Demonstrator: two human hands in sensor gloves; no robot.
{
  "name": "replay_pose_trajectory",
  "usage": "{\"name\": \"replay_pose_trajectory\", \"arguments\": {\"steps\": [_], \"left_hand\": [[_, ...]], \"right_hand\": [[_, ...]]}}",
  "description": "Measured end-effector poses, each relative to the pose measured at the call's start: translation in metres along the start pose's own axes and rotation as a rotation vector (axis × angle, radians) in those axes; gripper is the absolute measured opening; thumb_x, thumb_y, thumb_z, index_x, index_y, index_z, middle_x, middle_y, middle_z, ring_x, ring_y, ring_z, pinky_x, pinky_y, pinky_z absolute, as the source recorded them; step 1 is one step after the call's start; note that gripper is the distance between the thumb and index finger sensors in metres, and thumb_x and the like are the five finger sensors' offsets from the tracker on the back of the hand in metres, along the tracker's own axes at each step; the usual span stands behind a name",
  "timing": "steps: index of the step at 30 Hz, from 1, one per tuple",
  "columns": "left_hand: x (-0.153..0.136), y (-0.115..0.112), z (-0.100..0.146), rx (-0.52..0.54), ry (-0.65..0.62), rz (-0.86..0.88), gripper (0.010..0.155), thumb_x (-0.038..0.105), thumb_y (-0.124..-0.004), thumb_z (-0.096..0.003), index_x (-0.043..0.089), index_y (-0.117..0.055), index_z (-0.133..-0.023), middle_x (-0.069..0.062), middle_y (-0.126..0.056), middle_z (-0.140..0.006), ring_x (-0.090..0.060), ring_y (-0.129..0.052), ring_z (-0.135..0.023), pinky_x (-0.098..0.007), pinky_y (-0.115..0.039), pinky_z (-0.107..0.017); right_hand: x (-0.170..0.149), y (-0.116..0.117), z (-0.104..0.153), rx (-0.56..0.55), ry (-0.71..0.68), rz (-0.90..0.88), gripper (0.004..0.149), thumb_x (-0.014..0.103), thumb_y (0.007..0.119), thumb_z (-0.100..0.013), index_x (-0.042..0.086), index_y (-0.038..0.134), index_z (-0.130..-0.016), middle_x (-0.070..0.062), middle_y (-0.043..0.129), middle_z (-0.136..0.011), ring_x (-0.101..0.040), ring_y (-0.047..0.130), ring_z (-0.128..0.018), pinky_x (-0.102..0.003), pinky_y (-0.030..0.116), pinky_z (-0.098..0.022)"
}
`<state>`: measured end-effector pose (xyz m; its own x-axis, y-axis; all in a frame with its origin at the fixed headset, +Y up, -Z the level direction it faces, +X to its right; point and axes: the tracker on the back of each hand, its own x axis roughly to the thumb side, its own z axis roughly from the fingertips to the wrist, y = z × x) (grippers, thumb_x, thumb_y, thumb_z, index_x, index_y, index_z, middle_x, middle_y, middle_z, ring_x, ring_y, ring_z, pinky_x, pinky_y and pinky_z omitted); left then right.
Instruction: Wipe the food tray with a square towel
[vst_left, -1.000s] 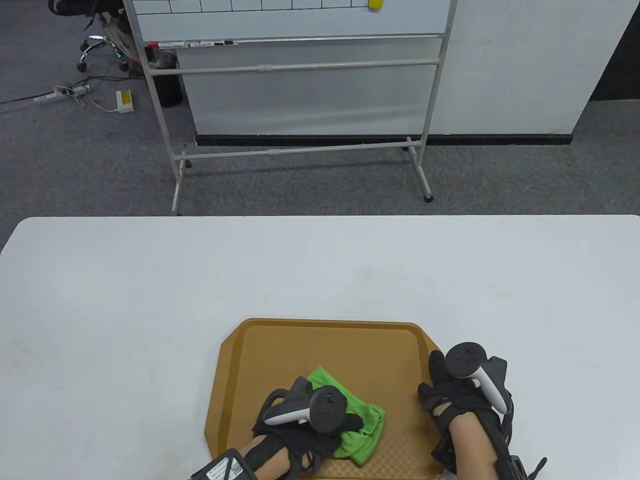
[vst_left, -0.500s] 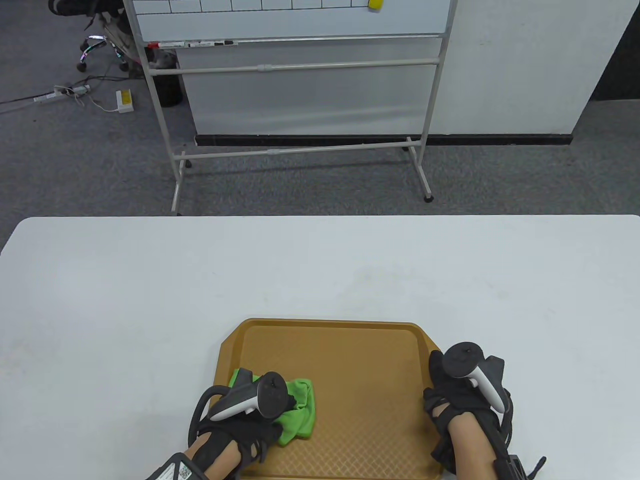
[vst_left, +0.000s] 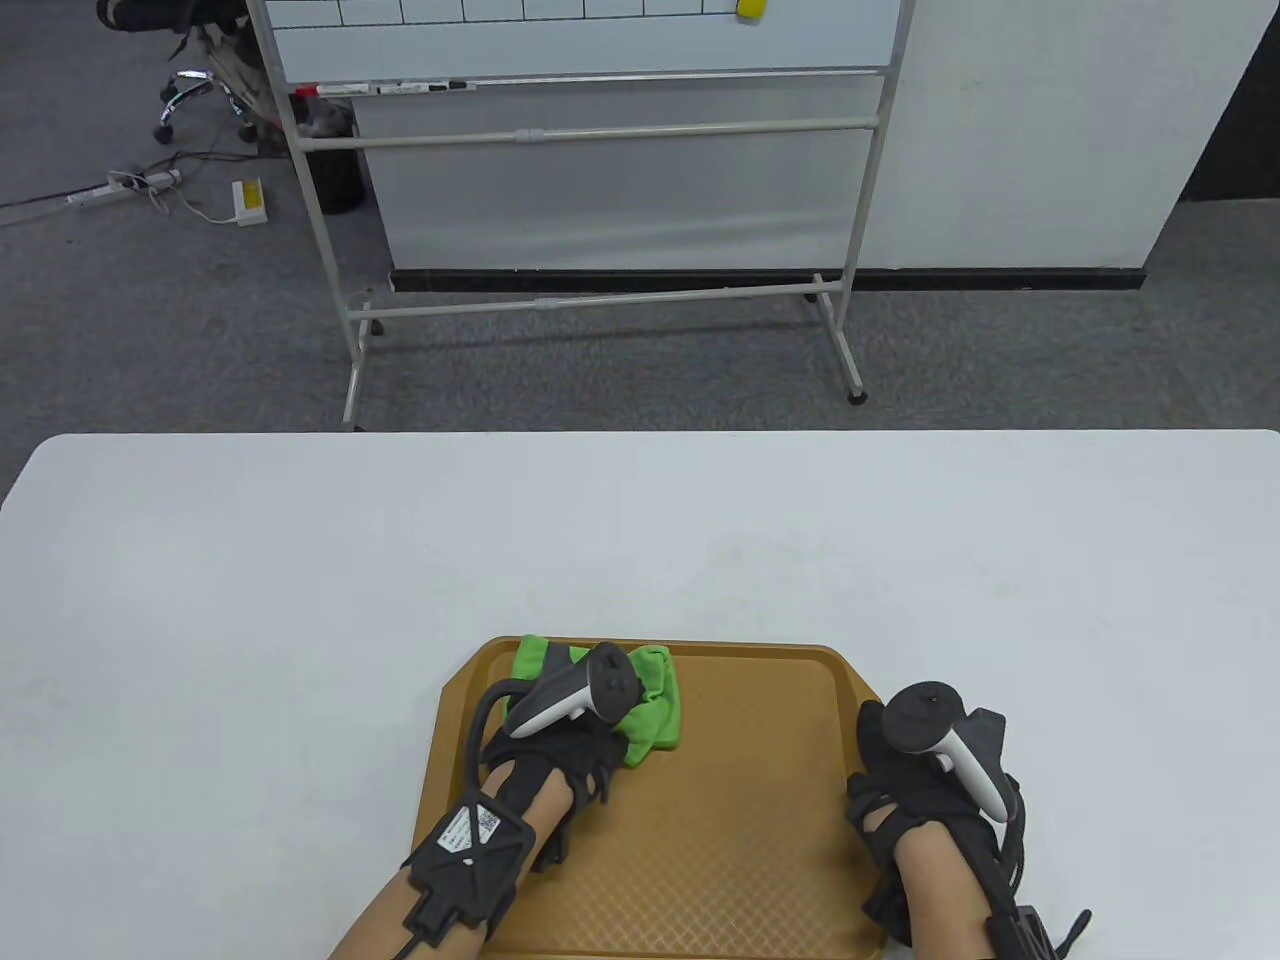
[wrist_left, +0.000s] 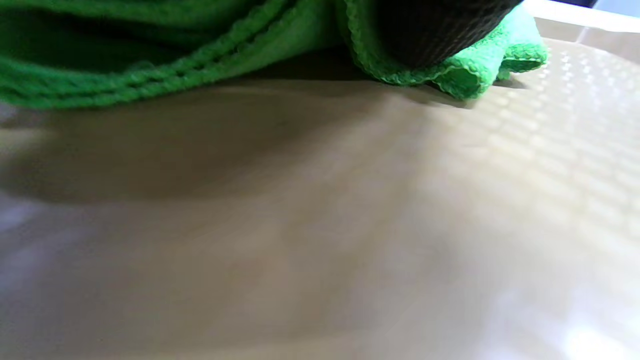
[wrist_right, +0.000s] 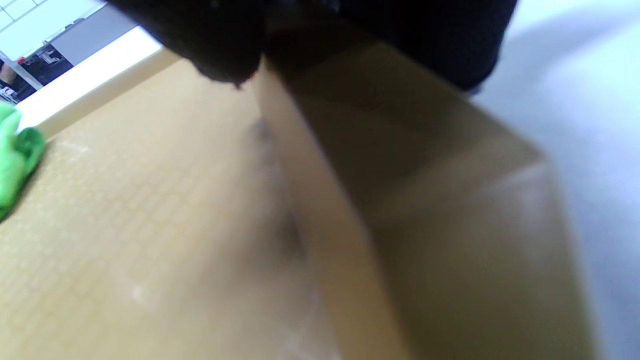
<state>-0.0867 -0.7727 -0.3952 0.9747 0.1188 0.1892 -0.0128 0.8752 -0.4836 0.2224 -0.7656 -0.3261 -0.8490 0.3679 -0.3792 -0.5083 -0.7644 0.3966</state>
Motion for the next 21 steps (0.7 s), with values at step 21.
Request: {"name": "replay_pose_trajectory", "arguments": {"steps": [21], "left_hand": [[0.062,-0.043,0.082,0.017,-0.437,-0.215,0.058,0.047,-0.072,-0.0516,0.048,-0.047,-0.104,0.004,-0.037,-0.118,-0.036,-0.046,-0.103,-0.055,-0.047,-0.073]], "right_hand": [[-0.001,0.001,0.000,-0.004,-0.004,-0.008,0.073,0.035,0.071,-0.050,0.035,0.022,-0.104,-0.004,0.031,-0.119,-0.027,0.080,-0.073,-0.050,0.069,-0.058]]}}
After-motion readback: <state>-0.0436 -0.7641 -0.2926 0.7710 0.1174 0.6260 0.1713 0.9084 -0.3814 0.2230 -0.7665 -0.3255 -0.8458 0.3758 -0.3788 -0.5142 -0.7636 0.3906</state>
